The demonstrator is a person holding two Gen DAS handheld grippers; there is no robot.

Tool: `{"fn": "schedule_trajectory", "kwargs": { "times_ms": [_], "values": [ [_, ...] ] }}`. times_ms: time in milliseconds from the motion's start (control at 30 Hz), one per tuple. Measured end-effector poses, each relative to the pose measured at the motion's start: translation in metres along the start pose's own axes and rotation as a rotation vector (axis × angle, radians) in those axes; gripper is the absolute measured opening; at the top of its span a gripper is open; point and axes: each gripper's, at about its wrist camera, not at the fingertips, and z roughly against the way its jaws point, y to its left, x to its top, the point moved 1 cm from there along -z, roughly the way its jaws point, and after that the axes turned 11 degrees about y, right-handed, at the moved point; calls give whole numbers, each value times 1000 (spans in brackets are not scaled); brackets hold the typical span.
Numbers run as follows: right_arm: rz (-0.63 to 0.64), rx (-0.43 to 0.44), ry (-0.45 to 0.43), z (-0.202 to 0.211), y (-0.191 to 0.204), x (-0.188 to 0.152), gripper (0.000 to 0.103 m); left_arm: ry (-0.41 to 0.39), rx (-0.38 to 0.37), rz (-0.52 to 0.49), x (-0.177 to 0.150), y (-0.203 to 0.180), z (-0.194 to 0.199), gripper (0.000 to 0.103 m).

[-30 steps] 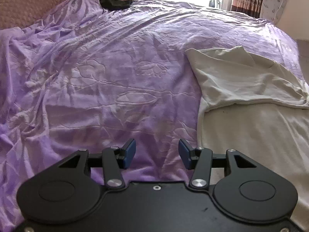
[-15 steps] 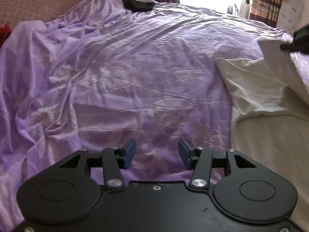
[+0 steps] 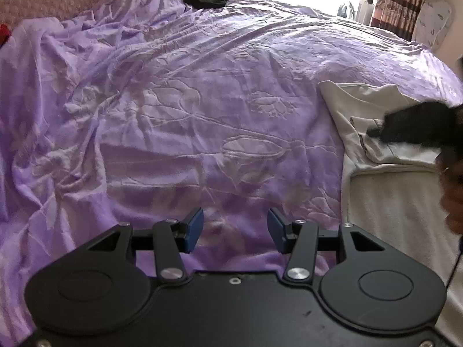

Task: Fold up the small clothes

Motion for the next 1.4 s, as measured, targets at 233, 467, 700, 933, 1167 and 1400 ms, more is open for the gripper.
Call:
{"fn": "schedule_trajectory", "kwargs": {
  "times_ms": [233, 467, 700, 933, 1167, 1400],
  "values": [
    [-1, -129, -157, 45, -13, 15, 39, 14, 3, -12, -2, -4, -3, 50],
    [52, -261, 19, -24, -21, -18, 37, 33, 44, -24, -2, -8, -15, 51],
    [-2, -174, -4, 10, -22, -7, 37, 40, 38, -12, -1, -9, -21, 51],
    [107, -202, 78, -26, -33, -13, 39, 47, 20, -15, -1, -10, -23, 51],
    [132, -153, -25, 49, -37, -15, 44, 23, 79, 3, -5, -6, -25, 51],
    [-56, -333, -102, 124, -170, -26, 51, 25, 61, -17, -7, -24, -28, 51]
  ]
}}
